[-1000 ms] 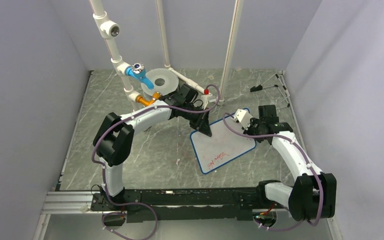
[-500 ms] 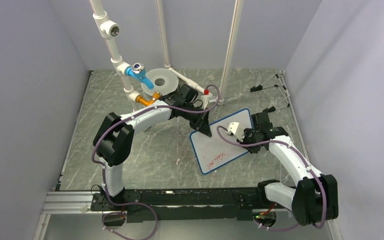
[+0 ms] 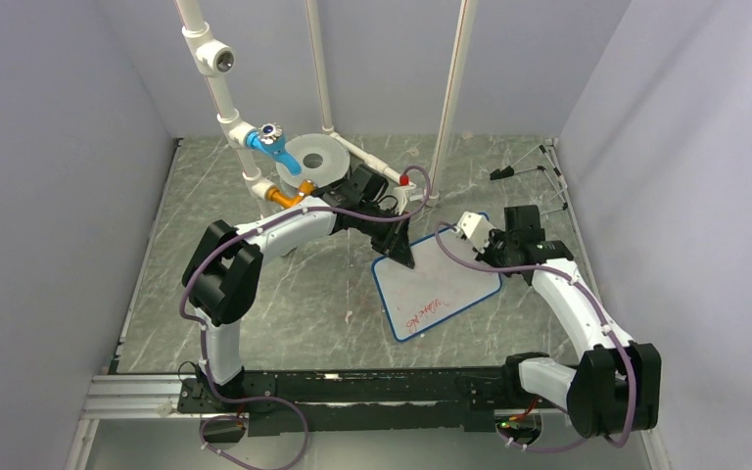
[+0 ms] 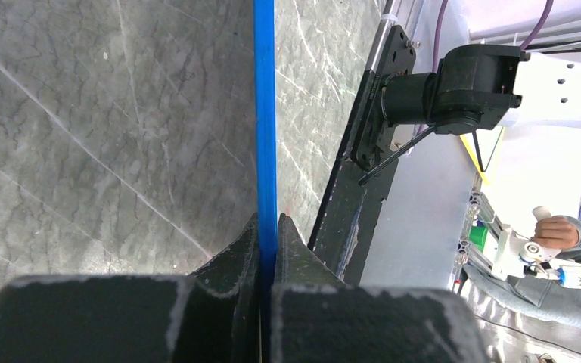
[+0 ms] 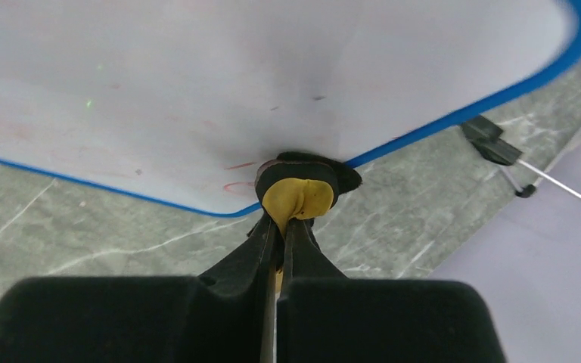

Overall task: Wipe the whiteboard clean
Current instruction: Erase the whiteboard at the center of the board.

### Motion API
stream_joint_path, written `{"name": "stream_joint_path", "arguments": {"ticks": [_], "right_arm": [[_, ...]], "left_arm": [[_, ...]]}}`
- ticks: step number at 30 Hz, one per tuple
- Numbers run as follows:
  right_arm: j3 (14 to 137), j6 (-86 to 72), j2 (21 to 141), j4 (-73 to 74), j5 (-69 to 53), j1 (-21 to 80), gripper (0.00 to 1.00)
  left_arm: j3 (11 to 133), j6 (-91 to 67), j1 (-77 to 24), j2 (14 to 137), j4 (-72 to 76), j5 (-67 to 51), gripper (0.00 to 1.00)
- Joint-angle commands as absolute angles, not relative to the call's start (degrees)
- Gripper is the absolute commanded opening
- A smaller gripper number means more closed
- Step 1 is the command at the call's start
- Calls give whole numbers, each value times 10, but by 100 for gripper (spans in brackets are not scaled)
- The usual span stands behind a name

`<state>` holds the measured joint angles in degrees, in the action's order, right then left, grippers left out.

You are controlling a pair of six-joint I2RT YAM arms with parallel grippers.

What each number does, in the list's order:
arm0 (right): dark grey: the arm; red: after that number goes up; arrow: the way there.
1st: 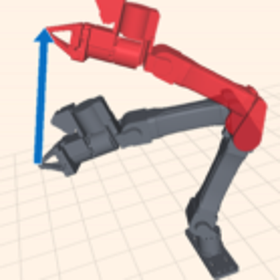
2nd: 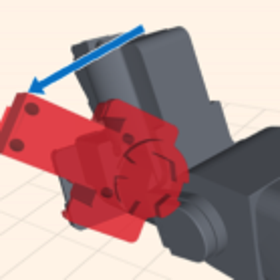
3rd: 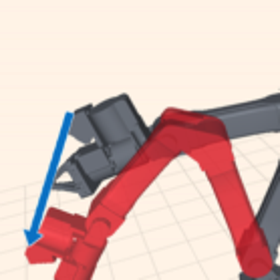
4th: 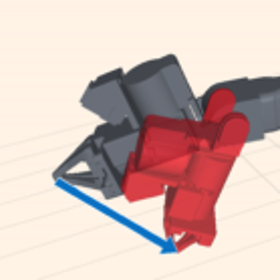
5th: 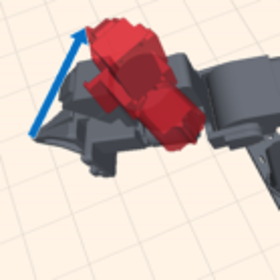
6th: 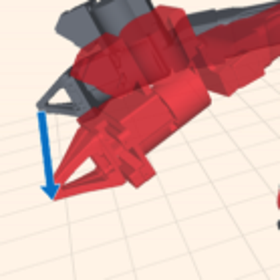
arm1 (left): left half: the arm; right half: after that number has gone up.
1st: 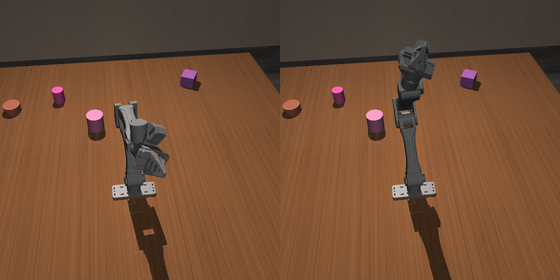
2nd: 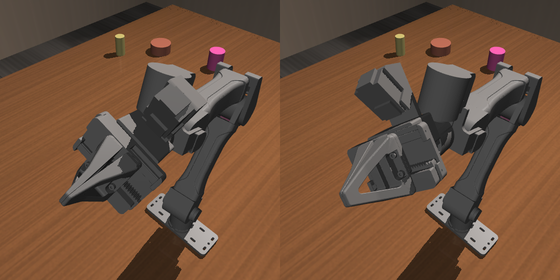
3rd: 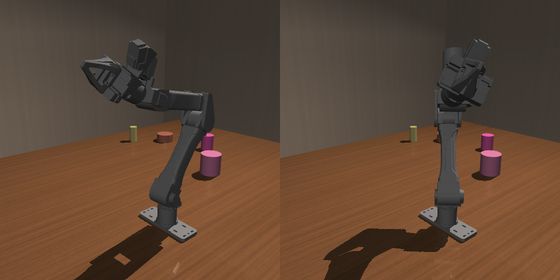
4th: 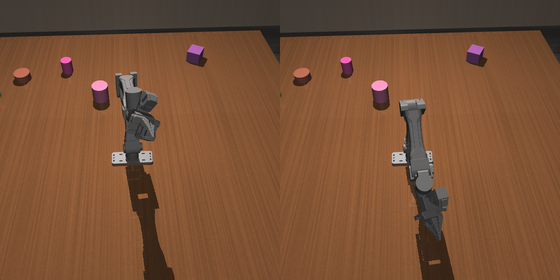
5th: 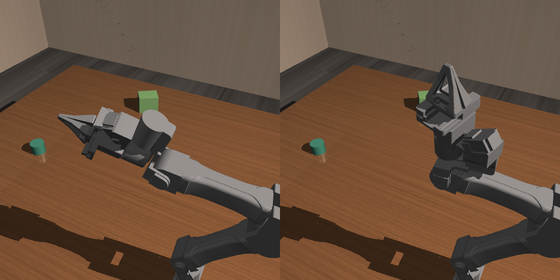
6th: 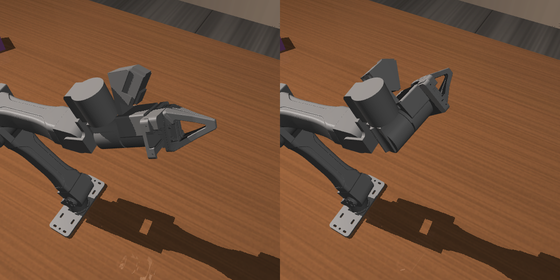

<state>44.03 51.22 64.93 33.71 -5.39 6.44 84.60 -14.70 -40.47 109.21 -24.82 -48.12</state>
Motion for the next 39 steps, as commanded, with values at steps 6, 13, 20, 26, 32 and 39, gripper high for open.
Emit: {"name": "stream_joint_path", "arguments": {"ticks": [6,13,20,26,32,39], "right_arm": [[386,614,622,462,-163,94,0],[418,534,627,376,-119,104,0],[473,509,651,345,-98,75,0],[455,551,677,383,-104,34,0],[402,618,678,456,-131,33,0],[400,609,677,453,-144,32,0]], "left_arm": [[854,-138,-402,1076,-230,-554,0],[857,-137,-402,1080,-236,-554,0],[847,-140,-402,1074,-227,-554,0],[837,-137,-399,1068,-219,-559,0],[833,-134,-393,1064,-216,-561,0],[830,-134,-393,1064,-215,-562,0]]}}
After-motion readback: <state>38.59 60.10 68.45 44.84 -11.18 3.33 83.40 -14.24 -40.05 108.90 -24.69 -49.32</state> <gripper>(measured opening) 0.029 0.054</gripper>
